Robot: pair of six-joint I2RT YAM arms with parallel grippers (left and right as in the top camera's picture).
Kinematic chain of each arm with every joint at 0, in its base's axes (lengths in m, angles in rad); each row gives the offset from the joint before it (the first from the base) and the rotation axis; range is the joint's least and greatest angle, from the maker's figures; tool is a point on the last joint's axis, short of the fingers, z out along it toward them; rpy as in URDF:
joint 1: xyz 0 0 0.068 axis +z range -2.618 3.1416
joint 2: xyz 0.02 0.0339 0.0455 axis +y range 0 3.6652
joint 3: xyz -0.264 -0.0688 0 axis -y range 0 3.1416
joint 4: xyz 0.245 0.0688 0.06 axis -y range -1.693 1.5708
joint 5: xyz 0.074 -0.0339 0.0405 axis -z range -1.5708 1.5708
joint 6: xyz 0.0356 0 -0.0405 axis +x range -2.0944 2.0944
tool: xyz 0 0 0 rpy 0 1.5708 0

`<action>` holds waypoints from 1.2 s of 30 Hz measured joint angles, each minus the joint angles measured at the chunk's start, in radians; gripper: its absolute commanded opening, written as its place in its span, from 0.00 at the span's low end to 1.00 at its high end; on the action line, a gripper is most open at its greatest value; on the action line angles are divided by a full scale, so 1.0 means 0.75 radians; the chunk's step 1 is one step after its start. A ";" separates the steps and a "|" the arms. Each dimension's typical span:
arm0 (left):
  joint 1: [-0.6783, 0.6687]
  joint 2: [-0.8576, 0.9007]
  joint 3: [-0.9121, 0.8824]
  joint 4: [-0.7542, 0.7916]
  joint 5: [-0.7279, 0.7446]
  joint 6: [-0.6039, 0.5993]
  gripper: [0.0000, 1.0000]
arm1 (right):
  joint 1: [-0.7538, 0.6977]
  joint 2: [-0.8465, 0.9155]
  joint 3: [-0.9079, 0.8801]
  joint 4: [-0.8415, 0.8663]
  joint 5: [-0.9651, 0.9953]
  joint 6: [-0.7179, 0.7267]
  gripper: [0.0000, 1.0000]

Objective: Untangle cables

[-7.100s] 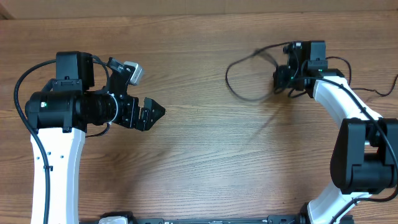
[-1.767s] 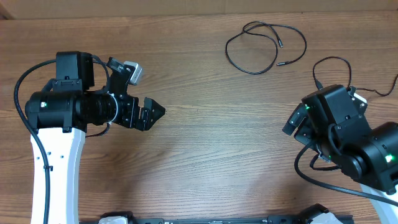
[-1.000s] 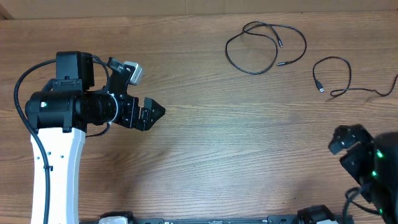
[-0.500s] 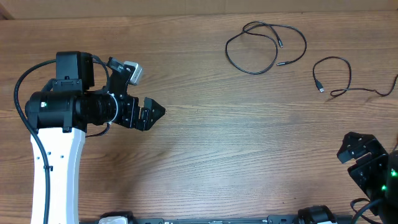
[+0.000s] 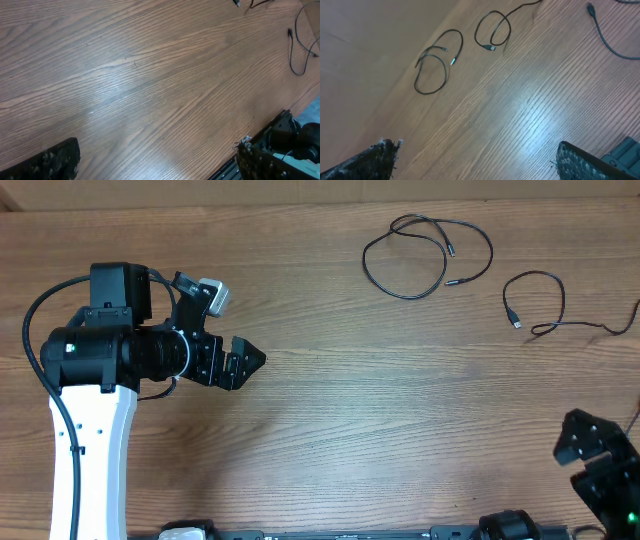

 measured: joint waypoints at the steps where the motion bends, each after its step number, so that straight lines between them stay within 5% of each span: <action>1: 0.000 0.000 0.000 0.000 0.000 0.000 1.00 | 0.000 -0.011 0.000 -0.005 0.000 -0.001 1.00; 11: 0.000 0.000 0.000 0.001 0.000 0.000 1.00 | 0.000 -0.121 -0.110 0.064 0.015 -0.001 1.00; 36: 0.000 0.000 0.000 0.000 0.000 0.000 0.99 | -0.069 -0.804 -1.254 1.166 0.020 0.001 1.00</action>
